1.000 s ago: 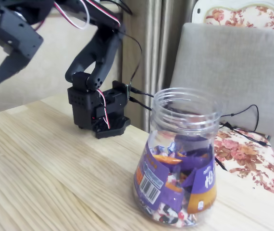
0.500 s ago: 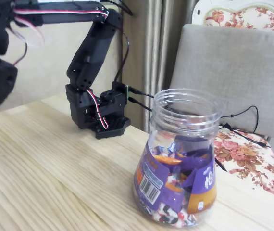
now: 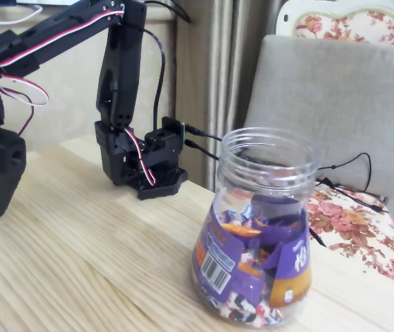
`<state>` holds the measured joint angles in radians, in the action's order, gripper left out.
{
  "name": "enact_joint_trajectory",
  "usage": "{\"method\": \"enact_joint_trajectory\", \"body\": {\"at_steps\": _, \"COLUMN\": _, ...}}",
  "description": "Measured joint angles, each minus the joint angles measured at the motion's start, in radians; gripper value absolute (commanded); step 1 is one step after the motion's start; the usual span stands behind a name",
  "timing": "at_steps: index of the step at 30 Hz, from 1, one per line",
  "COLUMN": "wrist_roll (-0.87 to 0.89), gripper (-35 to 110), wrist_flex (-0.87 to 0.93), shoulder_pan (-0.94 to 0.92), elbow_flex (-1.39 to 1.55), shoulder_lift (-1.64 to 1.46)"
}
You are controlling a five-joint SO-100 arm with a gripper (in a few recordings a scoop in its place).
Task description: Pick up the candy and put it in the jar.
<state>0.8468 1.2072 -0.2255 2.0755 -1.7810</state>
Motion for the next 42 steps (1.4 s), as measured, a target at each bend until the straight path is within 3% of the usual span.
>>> {"method": "enact_joint_trajectory", "body": {"at_steps": 17, "wrist_roll": -0.058, "gripper": 43, "wrist_flex": -0.124, "shoulder_pan": -0.049, "elbow_flex": -0.031, "shoulder_lift": 0.138}}
{"method": "enact_joint_trajectory", "body": {"at_steps": 26, "wrist_roll": -0.063, "gripper": 0, "wrist_flex": -0.187, "shoulder_pan": -0.035, "elbow_flex": -0.060, "shoulder_lift": 0.189}}
{"method": "enact_joint_trajectory", "body": {"at_steps": 42, "wrist_roll": -0.106, "gripper": 0, "wrist_flex": -0.143, "shoulder_pan": 0.064, "elbow_flex": -0.051, "shoulder_lift": 0.103}}
